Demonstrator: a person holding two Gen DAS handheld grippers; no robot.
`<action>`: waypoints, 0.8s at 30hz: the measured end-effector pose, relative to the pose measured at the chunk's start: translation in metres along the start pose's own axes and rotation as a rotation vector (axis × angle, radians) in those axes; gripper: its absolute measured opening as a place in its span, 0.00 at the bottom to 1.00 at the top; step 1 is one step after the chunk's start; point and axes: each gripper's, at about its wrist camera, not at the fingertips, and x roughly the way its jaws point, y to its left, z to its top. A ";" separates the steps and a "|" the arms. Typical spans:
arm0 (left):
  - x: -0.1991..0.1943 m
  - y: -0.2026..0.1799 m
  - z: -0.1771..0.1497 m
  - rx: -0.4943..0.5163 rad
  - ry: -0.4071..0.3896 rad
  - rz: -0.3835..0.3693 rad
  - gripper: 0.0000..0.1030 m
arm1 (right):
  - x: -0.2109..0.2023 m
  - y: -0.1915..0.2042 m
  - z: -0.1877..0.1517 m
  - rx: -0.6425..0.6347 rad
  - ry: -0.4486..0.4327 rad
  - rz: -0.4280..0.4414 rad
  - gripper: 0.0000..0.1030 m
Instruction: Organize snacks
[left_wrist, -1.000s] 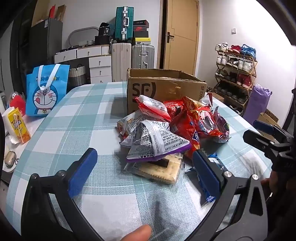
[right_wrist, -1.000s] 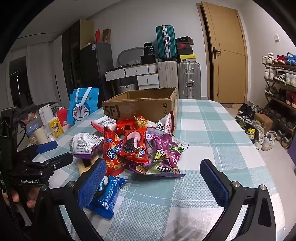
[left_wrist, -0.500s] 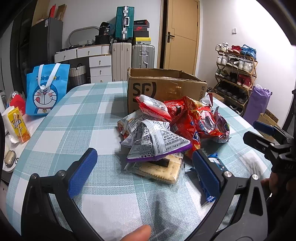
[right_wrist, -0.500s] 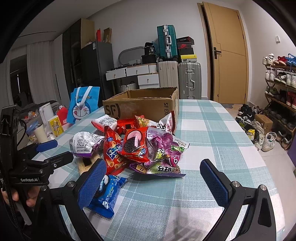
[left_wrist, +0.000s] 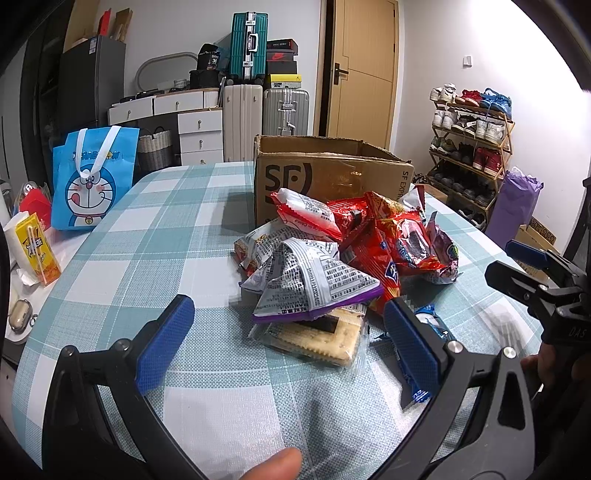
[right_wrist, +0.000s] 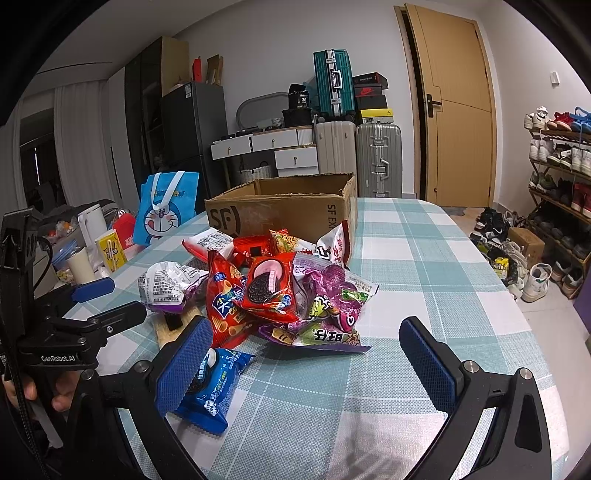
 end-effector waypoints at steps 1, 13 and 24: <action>0.000 0.000 0.000 -0.001 0.001 0.000 0.99 | 0.000 0.000 0.000 0.000 0.000 0.002 1.00; 0.001 0.000 -0.001 -0.001 0.002 0.000 0.99 | 0.001 0.000 -0.004 -0.002 0.004 -0.004 1.00; 0.000 0.000 0.000 0.000 0.002 0.000 0.99 | 0.000 0.000 -0.003 -0.001 0.006 -0.011 1.00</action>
